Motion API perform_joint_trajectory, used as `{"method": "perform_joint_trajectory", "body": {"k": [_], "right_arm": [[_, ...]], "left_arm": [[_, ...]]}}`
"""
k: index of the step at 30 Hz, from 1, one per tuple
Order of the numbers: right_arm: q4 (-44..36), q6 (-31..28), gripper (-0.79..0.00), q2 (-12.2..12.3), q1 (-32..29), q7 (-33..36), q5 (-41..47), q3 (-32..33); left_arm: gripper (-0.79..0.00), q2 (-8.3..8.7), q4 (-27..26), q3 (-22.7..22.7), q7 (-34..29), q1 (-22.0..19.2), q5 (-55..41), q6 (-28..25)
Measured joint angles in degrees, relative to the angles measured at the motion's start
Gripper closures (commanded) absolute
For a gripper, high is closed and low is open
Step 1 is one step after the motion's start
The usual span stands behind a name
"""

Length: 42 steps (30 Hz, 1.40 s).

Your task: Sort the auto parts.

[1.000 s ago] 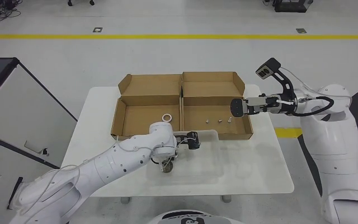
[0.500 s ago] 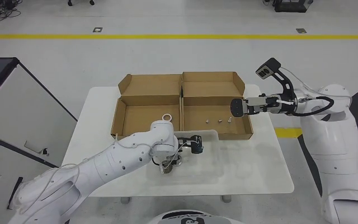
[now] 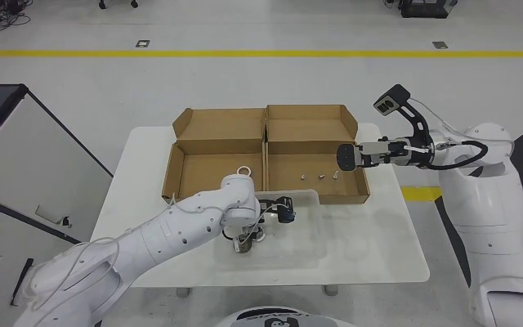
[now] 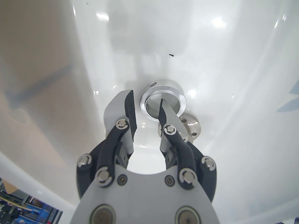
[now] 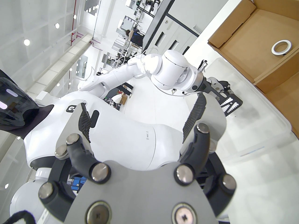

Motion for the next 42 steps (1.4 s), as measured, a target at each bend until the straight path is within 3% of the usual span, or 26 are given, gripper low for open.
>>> {"method": "perform_joint_trajectory", "body": {"k": [13,14,16,29,39,42], "right_arm": [[0.0,0.0,-0.785,0.0,0.0,0.0,0.0,0.0],[0.0,0.0,-0.785,0.0,0.0,0.0,0.0,0.0],[0.0,0.0,-0.785,0.0,0.0,0.0,0.0,0.0],[0.0,0.0,-0.785,0.0,0.0,0.0,0.0,0.0],[0.0,0.0,-0.785,0.0,0.0,0.0,0.0,0.0],[0.0,0.0,-0.785,0.0,0.0,0.0,0.0,0.0]], "left_arm": [[-0.243,-0.60,1.7,1.0,0.3,-0.9,-1.0,-0.3],[-0.215,-0.70,1.8,1.1,0.3,-0.9,-1.1,-0.3],[0.000,-0.83,2.0,1.3,0.3,-1.0,-1.2,-0.2],[0.000,-1.05,1.2,0.1,0.7,-1.0,-0.5,1.6],[0.000,0.99,-7.8,-5.0,-3.7,-1.3,-3.2,3.6],[0.000,1.05,-8.1,-5.0,-3.7,-1.3,-3.1,3.7]]}}
